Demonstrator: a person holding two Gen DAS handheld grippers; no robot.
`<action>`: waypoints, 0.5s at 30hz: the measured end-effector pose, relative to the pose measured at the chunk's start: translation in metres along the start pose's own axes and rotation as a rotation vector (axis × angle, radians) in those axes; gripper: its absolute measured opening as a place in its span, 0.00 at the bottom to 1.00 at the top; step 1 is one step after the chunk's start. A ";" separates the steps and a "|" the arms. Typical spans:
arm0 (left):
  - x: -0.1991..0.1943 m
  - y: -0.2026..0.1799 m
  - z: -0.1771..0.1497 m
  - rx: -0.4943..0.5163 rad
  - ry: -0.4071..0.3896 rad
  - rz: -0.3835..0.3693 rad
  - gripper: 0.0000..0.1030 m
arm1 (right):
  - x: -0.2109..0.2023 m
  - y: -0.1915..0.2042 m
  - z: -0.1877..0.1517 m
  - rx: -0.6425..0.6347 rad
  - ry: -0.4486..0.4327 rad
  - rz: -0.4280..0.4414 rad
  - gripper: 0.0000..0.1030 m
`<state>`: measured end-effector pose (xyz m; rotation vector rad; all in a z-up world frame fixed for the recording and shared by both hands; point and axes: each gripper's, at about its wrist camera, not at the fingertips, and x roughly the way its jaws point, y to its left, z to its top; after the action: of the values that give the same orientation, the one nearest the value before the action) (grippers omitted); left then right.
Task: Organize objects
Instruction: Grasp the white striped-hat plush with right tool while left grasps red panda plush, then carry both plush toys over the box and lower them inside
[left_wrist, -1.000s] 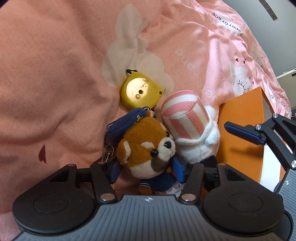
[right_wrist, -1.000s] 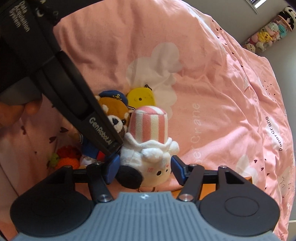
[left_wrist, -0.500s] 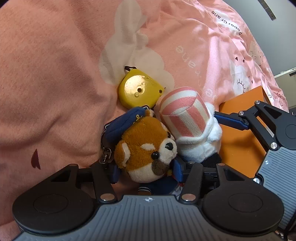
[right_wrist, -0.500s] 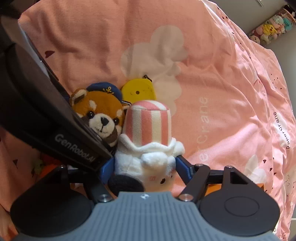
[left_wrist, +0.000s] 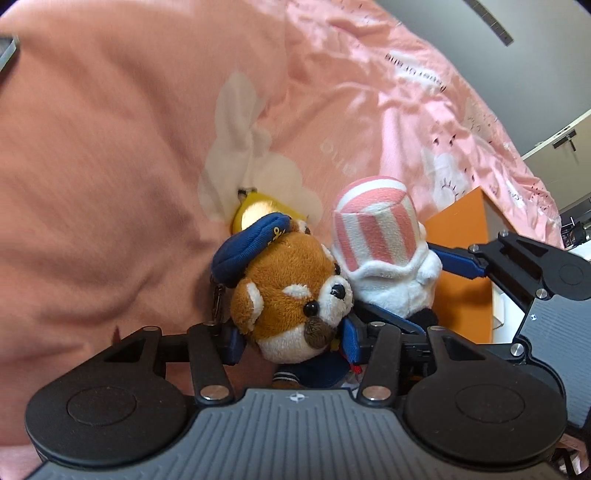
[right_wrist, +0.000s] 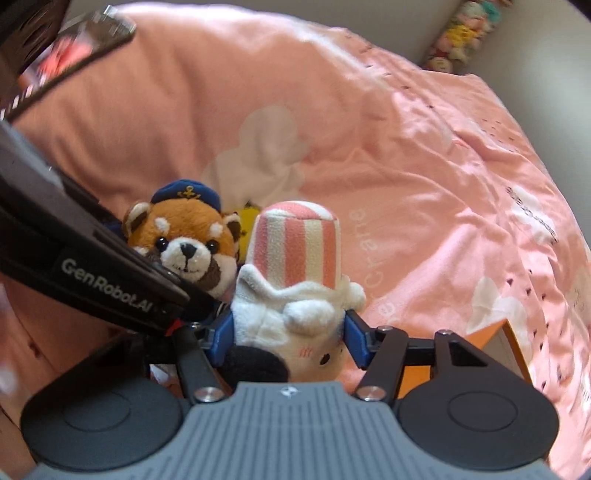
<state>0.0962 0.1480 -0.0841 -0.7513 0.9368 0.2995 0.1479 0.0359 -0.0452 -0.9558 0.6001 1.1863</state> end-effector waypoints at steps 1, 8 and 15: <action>-0.004 -0.001 0.001 0.009 -0.017 0.000 0.55 | -0.004 -0.001 0.000 0.033 -0.016 -0.007 0.60; -0.034 -0.010 0.012 0.066 -0.084 -0.033 0.55 | -0.036 -0.007 -0.002 0.250 -0.121 -0.048 0.60; -0.065 -0.027 0.022 0.181 -0.134 -0.075 0.55 | -0.071 -0.021 -0.012 0.463 -0.215 -0.082 0.60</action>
<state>0.0870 0.1494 -0.0104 -0.5912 0.7953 0.1937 0.1484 -0.0113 0.0129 -0.4502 0.6199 1.0009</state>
